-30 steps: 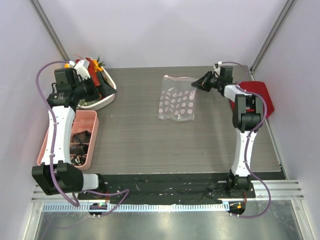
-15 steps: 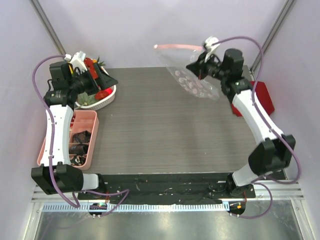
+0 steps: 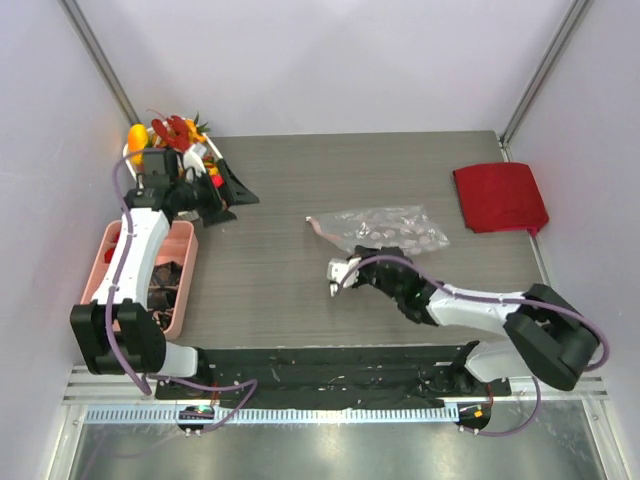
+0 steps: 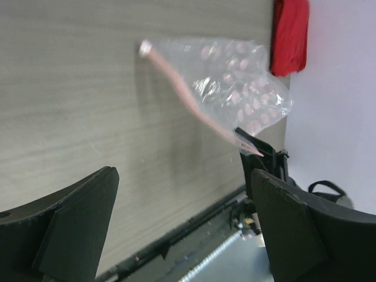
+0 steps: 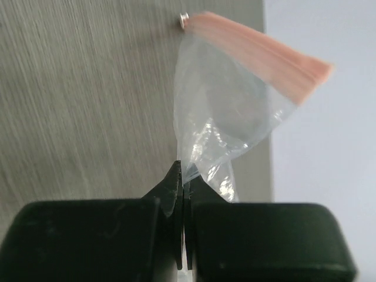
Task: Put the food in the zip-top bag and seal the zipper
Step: Open the zipper of the food storage bag.
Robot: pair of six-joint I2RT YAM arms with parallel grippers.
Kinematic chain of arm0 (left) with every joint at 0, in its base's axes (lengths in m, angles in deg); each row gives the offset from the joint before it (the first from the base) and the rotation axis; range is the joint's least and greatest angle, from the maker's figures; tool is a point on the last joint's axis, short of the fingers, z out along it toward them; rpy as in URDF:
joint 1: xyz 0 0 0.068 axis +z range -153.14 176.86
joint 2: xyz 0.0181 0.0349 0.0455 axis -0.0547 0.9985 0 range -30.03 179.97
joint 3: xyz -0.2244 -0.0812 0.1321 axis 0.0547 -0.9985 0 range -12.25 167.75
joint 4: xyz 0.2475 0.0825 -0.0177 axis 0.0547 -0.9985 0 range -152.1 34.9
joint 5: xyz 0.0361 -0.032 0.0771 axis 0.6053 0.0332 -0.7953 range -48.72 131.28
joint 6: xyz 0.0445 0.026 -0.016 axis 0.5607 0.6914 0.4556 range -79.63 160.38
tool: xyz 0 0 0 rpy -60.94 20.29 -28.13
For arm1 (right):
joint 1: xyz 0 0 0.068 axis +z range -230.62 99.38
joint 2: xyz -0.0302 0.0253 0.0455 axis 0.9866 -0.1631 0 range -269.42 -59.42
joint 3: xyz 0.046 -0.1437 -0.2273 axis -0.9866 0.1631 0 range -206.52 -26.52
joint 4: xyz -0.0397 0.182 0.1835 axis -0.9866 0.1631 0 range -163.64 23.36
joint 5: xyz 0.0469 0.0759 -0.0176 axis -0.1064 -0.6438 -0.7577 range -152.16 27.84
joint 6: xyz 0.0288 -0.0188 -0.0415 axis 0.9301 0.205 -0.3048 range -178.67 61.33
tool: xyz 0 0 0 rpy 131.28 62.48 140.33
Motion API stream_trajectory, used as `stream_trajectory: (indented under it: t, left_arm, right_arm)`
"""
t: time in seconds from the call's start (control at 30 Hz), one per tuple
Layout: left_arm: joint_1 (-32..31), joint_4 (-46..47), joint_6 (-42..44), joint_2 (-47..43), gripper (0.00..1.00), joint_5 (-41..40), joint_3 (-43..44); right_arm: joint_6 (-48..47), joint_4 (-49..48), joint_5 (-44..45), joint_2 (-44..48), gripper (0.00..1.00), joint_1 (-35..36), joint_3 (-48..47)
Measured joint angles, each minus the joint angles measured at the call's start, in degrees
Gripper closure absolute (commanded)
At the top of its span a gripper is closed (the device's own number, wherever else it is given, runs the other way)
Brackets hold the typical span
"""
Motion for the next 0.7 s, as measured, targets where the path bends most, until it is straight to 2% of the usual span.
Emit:
stream_trajectory:
  t: [0.2,0.3,0.33,0.47,0.7]
  left_arm:
    - [-1.4,4.4,-7.6,4.1,0.0,3.7,-10.1]
    - [-3.8,10.0,-12.4,7.3,0.09,4.3,-11.3]
    - [-5.0,12.1,-14.0,8.5,0.09,4.4,-11.3]
    - [-10.1,20.3,-19.8,13.7,0.33,4.7,-11.3]
    - [-15.1,32.6,-27.5,20.0,0.46,4.8,-15.0]
  right_arm:
    - [-12.5,-28.6,9.6,-8.9,0.99,5.0,11.1]
    - [-16.8,-37.8,11.4,-13.9,0.99,6.0,15.0]
    - [-18.1,-39.6,11.9,-16.2,0.99,6.3,16.3]
    - [-21.2,-41.0,14.4,-24.0,0.99,8.0,17.7]
    - [-21.4,-42.5,20.0,-26.1,0.99,10.3,15.5]
